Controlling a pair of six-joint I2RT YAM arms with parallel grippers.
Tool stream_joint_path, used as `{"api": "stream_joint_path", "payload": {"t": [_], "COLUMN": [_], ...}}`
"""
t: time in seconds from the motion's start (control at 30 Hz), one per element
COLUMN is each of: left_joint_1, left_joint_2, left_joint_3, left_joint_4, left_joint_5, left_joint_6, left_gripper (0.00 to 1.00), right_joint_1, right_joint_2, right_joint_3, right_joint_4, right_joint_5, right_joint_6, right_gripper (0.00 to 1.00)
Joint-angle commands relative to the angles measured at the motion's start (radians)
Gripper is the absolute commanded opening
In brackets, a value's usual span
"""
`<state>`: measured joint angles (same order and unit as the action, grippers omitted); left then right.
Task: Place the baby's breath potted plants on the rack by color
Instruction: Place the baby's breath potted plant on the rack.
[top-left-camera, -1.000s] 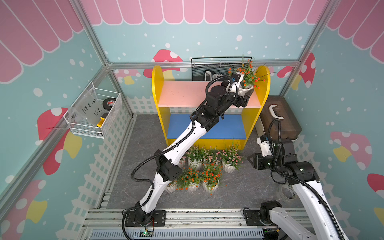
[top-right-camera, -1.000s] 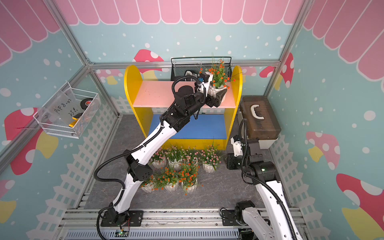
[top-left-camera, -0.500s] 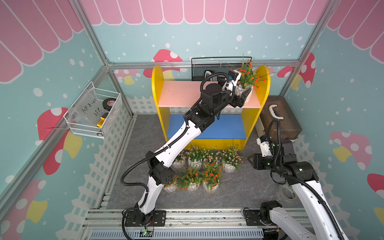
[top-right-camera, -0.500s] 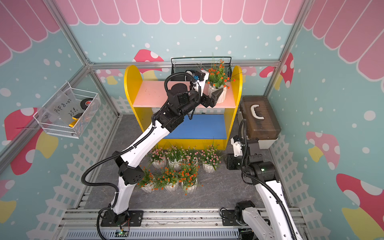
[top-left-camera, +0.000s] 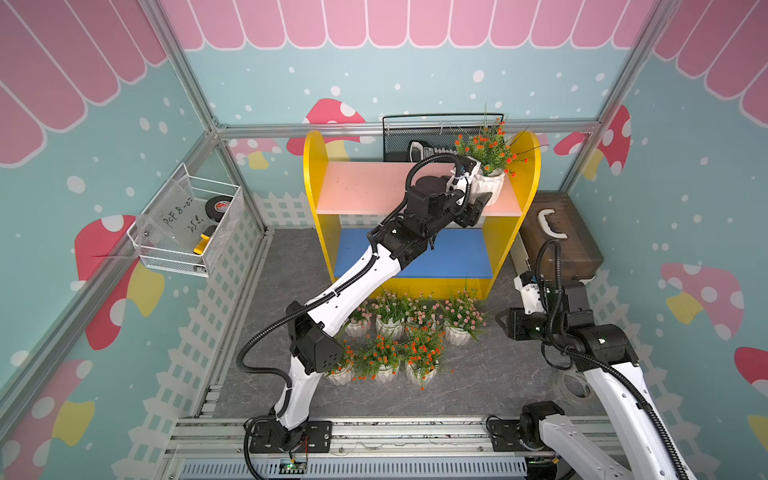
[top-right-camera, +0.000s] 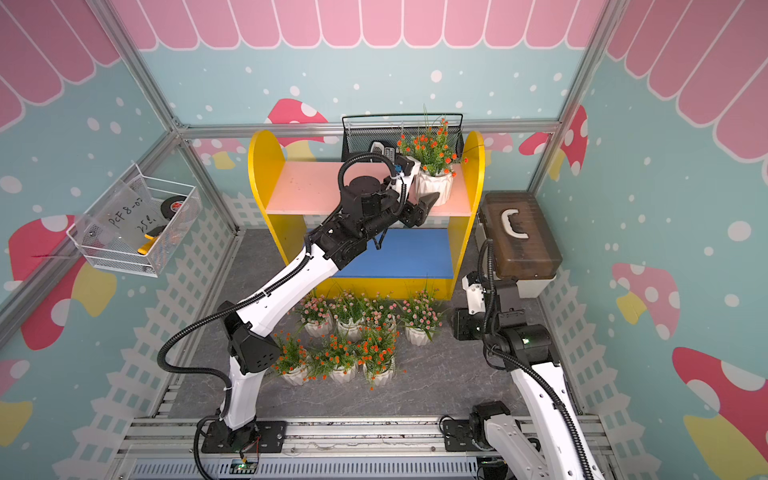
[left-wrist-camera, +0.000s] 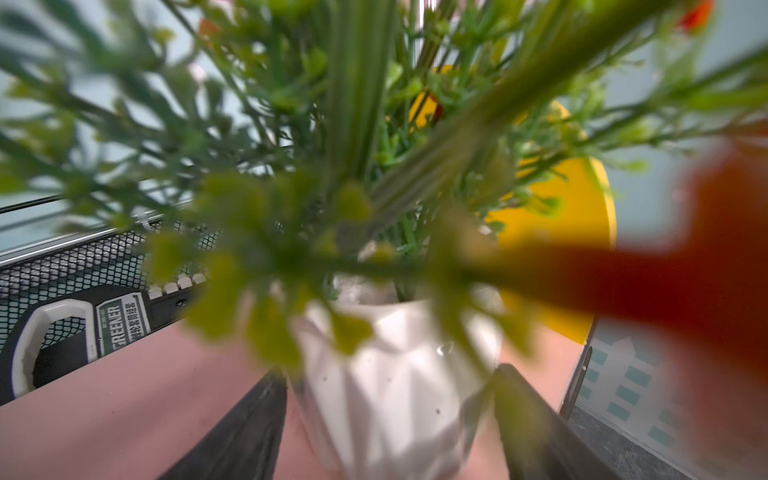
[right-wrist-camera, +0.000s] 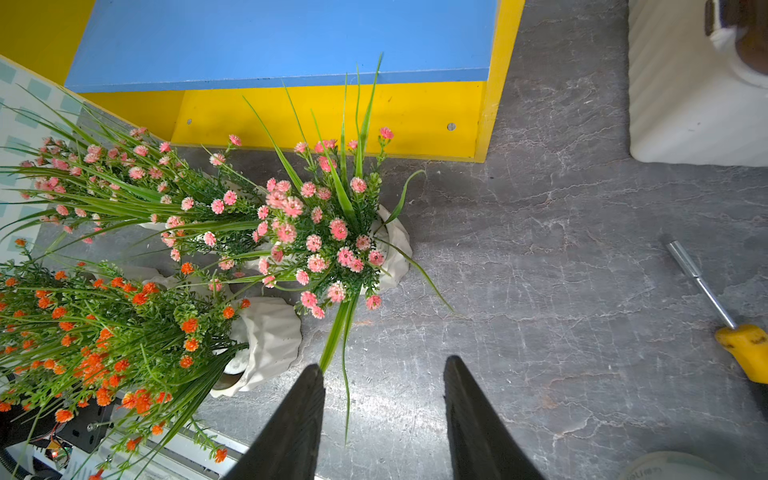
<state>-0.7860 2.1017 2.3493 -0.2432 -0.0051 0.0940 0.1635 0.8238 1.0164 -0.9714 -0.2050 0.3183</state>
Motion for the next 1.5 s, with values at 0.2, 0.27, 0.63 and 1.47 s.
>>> {"api": "stream_joint_path", "payload": {"t": [0.2, 0.27, 0.63, 1.47], "left_joint_1": [-0.005, -0.01, -0.032, -0.032], "left_joint_2": [0.002, 0.018, 0.131, 0.197], "left_joint_3": [0.032, 0.051, 0.206, 0.273], "left_joint_4": [-0.008, -0.008, -0.048, -0.037], "left_joint_5": [0.017, 0.016, 0.015, 0.002], "left_joint_6": [0.027, 0.029, 0.035, 0.036], "left_gripper": [0.71, 0.71, 0.71, 0.77], "right_joint_1": [-0.003, -0.004, -0.003, -0.004], "right_joint_2": [-0.009, -0.008, -0.01, -0.014], "right_joint_3": [-0.011, -0.012, -0.012, -0.019], "right_joint_4": [0.008, 0.009, 0.008, 0.01], "right_joint_5": [0.009, 0.011, 0.007, 0.002], "right_joint_6": [-0.017, -0.017, -0.019, -0.013], "right_gripper": [0.46, 0.46, 0.46, 0.46]}}
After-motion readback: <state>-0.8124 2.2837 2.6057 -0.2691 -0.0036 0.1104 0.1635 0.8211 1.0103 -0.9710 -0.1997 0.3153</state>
